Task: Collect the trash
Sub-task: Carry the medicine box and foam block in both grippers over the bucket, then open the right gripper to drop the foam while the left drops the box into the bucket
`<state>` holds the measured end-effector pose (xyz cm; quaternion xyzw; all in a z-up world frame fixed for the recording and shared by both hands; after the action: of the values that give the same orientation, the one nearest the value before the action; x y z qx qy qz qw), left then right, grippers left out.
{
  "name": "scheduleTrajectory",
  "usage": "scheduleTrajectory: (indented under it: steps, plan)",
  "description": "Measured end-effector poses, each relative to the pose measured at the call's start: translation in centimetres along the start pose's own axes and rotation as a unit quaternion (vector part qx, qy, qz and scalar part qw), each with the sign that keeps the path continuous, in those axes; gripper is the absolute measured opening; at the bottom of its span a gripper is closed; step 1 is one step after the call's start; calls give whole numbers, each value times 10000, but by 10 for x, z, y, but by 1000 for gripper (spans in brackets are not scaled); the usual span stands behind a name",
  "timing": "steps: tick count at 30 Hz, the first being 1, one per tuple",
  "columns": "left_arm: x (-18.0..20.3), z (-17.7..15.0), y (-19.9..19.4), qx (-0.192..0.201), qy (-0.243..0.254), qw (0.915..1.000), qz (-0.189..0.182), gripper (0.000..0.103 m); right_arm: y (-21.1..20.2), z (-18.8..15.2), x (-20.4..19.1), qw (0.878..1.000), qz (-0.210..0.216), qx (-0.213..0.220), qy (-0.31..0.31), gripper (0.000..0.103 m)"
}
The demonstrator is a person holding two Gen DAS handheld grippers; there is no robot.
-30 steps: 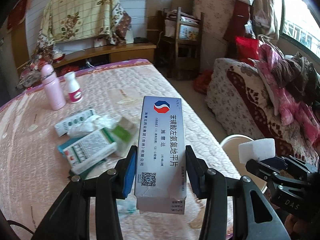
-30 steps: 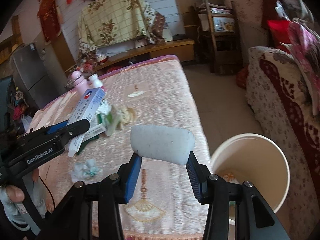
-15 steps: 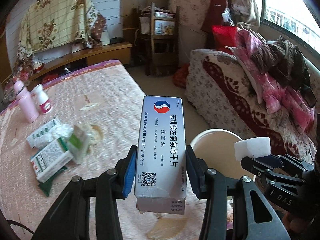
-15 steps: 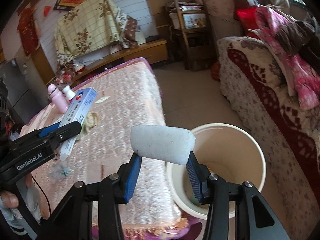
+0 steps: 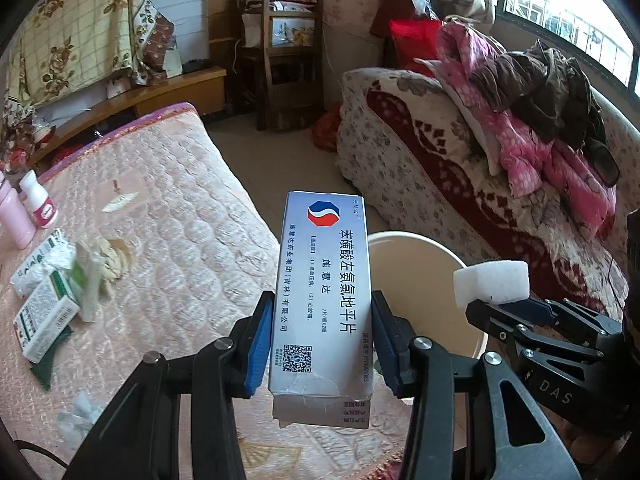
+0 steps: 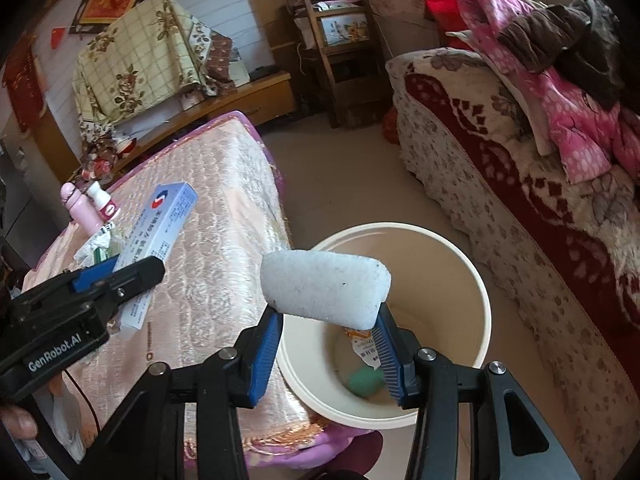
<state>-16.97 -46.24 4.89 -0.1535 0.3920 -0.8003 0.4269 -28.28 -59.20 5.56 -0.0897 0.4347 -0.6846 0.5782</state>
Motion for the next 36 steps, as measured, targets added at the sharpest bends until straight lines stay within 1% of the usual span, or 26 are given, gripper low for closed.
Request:
scheduleTrajectory:
  steps: [9, 12, 32, 36]
  plan:
    - [15, -8, 16, -191, 85, 9997, -125, 48, 5, -4, 15, 9998, -59, -40, 169, 49]
    - [16, -10, 19, -238, 87, 9996, -149, 48, 7, -5, 19, 9997, -87, -51, 216, 51]
    - [26, -11, 27, -252, 175, 9993, -233, 48, 13, -6, 32, 9992, -171, -83, 345, 51]
    - [27, -13, 29, -304, 134, 9989, -323, 50, 13, -7, 36, 9989, -265, -58, 370, 54]
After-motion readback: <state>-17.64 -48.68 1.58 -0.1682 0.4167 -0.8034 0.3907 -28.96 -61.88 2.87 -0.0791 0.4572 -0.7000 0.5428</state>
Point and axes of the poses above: each gripper's, at about its wrist camera, not at the fingertips, and y roughly the way its jaws point, x to its right, z to its top, the point moved 6 cm from there along y, roughly the way its jaws point, and after that the axes turned 13 degrees about z, right-handed, at the moved point
